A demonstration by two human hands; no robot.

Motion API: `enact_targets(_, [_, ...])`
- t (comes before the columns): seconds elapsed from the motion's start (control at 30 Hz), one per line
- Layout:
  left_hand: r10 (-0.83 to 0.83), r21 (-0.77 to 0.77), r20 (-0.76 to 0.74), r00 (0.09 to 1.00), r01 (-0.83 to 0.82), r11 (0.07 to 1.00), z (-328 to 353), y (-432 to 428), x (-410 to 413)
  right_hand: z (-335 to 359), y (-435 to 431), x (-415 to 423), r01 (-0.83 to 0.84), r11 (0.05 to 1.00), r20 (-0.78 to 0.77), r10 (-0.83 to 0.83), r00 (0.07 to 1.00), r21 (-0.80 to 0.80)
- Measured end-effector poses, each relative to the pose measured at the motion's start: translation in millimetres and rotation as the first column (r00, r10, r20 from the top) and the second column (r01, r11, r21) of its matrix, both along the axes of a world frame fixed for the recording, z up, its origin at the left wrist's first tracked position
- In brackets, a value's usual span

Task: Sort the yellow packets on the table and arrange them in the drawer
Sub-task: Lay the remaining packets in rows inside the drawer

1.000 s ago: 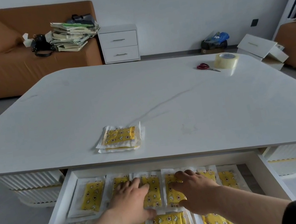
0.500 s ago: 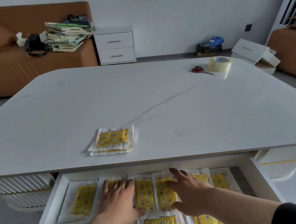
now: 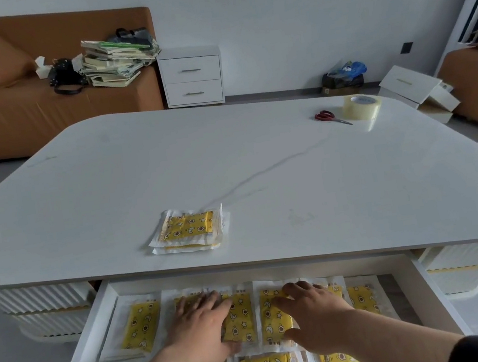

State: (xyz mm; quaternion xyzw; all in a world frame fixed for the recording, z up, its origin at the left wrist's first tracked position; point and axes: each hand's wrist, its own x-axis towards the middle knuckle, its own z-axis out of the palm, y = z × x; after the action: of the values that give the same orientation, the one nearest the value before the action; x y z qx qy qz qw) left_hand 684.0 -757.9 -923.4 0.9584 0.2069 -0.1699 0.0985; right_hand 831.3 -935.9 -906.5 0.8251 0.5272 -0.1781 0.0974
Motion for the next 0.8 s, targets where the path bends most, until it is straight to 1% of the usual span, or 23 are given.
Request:
enact_targets(0.2, [0.003,-0.014,-0.002,1.000,-0.003,1.000,-1.1,0.8,-2.0,-0.1,2.5,-4.9,0.006,1.000,0.031,-0.006,0.999,0.019])
enact_targets(0.43, [0.021,-0.044,-0.021,1.000,-0.022,0.999,-1.6,2.5,-3.2,-1.2,0.7,-2.4,-0.027,0.999,-0.039,0.028,0.999,0.017])
enact_targets(0.8, [0.015,-0.051,-0.010,1.000,-0.016,0.999,-6.8,5.9,-3.1,-1.1,0.9,0.4,0.002,0.999,-0.068,0.001,0.998,0.040])
